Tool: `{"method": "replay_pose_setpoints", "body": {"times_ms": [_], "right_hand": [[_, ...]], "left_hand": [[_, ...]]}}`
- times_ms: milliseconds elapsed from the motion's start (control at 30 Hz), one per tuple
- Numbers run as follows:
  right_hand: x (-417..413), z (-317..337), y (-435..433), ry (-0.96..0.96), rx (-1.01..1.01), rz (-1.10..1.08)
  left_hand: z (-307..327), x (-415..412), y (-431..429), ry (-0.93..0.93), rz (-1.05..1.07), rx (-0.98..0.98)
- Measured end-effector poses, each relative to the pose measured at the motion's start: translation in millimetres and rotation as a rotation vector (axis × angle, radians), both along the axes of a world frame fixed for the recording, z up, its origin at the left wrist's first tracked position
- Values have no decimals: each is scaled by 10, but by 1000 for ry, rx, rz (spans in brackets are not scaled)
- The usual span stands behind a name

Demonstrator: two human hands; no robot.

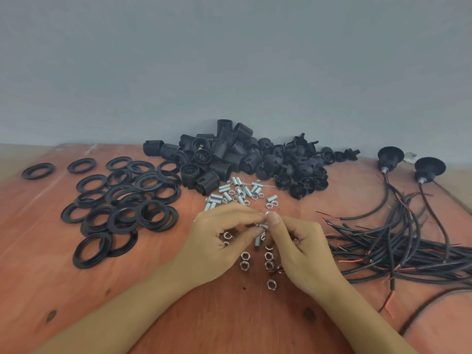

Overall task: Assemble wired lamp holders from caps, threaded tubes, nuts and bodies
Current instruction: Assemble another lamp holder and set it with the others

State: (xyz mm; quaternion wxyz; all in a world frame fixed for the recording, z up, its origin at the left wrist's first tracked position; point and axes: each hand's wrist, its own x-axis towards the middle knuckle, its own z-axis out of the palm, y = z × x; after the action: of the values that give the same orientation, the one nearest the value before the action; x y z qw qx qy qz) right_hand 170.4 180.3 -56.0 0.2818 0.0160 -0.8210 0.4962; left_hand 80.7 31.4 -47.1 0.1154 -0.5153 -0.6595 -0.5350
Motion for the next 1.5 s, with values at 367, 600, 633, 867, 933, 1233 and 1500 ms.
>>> {"method": "replay_pose_setpoints", "body": {"times_ms": [367,600,633,867,933,1233,1500], "right_hand": [[-230,224,100,-147,11,126],[-187,56,64,-68,-50,87],[-190,47,61,-56,-24,57],[-175,69,40,-32,-65,88],[-185,61,35,-31,-31,64],[-542,238,103,-169,175,-98],[-899,327,470,-551,804,-609]], "left_hand": [[12,-56,-19,-5,89,51],[-30,-92,-11,-2,80,69],[-44,-91,-4,-7,71,60],[-58,-95,-4,-8,61,71],[-66,-101,-5,-31,64,69],[-69,-180,-40,-348,94,140],[-59,-267,-71,-404,185,155]]}}
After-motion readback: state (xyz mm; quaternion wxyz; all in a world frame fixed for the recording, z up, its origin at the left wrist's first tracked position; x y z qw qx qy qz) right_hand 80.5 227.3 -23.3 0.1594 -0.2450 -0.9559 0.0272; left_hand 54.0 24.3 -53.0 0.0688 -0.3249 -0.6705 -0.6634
